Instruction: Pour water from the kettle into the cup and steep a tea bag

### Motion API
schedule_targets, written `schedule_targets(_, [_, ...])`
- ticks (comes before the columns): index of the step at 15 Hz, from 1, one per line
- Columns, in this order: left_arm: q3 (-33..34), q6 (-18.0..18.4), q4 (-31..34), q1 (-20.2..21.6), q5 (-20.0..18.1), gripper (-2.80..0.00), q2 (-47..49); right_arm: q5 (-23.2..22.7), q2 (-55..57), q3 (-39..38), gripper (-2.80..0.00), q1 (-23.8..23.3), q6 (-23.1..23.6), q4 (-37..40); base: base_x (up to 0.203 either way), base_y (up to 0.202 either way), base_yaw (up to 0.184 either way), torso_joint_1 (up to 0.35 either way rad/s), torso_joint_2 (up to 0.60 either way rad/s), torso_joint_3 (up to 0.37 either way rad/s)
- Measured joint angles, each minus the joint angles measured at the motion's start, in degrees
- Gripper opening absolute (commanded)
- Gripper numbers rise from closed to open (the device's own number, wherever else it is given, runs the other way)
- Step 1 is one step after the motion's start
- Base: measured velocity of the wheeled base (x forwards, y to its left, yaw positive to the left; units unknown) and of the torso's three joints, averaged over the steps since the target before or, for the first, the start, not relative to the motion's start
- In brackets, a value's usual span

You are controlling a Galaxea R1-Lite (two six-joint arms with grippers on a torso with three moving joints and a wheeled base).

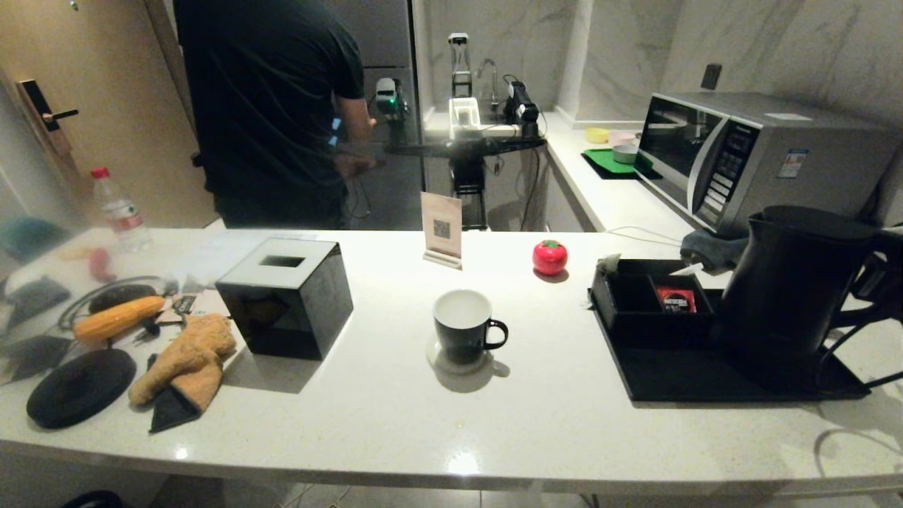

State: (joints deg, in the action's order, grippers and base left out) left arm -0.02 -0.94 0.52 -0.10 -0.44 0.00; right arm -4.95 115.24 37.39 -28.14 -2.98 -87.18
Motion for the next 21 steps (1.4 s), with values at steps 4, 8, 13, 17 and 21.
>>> schedule_targets(4, [0.02,-0.02,0.0,0.0,0.0,-2.8,0.0,-0.15,-2.94,0.15,-2.8,0.06,-1.61,-0.08,0.0,0.0,0.0,0.0,0.0,0.0])
schedule_targets(8, [0.02,0.0,0.0,0.0,0.0,-2.8,0.0,-0.32,-6.05,-0.74,-2.8,-0.02,-1.56,-0.06,0.0,0.0,0.0,0.0,0.0,0.0])
schedule_targets(13, [0.02,0.0,0.0,0.0,0.0,-2.8,0.0,-0.67,-10.75,-4.5,-2.8,0.05,-1.61,-0.04,0.0,0.0,0.0,0.0,0.0,0.0])
schedule_targets(17, [0.02,0.01,0.0,0.0,0.0,-2.8,0.0,-1.02,-15.3,-8.23,-2.8,0.13,-1.7,0.49,0.0,0.0,0.0,0.0,0.0,0.0])
schedule_targets(21, [0.02,0.0,0.0,0.0,-0.01,-2.8,0.0,-1.06,-20.43,-11.03,-2.8,0.83,-1.92,4.3,0.0,0.0,0.0,0.0,0.0,0.0])
